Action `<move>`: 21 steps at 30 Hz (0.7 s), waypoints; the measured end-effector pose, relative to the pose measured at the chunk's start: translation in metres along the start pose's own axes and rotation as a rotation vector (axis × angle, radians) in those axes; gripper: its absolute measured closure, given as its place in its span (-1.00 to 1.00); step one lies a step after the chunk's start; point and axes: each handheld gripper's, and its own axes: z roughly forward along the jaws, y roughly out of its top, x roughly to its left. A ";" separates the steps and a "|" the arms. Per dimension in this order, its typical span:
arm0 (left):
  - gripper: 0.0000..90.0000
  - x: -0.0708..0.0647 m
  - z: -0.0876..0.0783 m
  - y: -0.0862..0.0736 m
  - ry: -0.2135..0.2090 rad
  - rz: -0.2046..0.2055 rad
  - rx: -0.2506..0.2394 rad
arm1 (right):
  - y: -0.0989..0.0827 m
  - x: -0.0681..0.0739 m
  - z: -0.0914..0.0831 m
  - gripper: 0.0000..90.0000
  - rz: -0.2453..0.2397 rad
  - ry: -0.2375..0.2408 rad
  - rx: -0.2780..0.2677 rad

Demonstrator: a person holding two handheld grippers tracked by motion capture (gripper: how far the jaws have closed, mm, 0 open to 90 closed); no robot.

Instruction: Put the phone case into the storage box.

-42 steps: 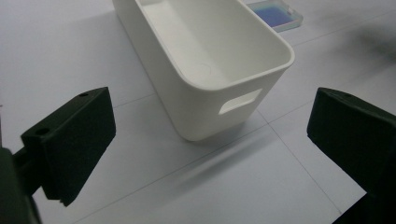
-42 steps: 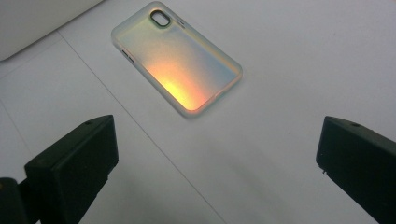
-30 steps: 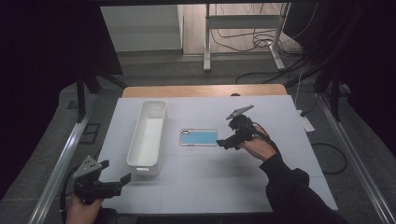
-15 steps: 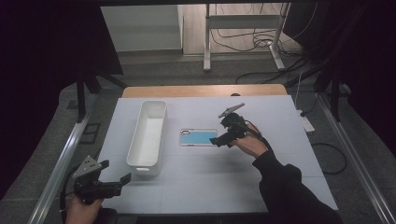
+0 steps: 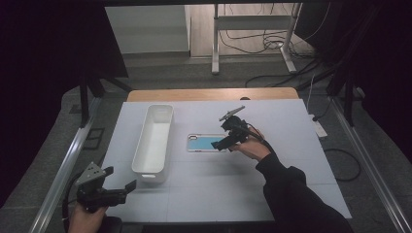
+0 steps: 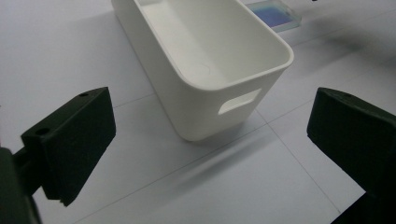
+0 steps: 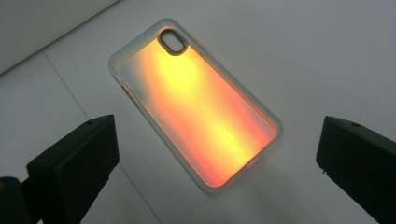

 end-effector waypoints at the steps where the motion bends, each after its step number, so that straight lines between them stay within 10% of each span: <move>1: -0.96 0.000 0.000 0.000 0.000 -0.001 -0.001 | 0.000 0.000 0.001 -1.00 -0.001 -0.003 0.003; 7: -0.96 0.000 0.000 0.000 -0.002 0.002 -0.001 | 0.003 0.001 0.004 -0.80 0.019 -0.005 0.015; 17: -0.95 0.000 0.000 0.000 -0.004 0.007 0.000 | 0.005 0.002 0.002 0.91 -0.028 0.018 0.045; 21: -0.95 0.000 0.000 0.000 -0.005 0.007 -0.001 | 0.005 0.000 0.001 0.99 -0.031 0.044 0.044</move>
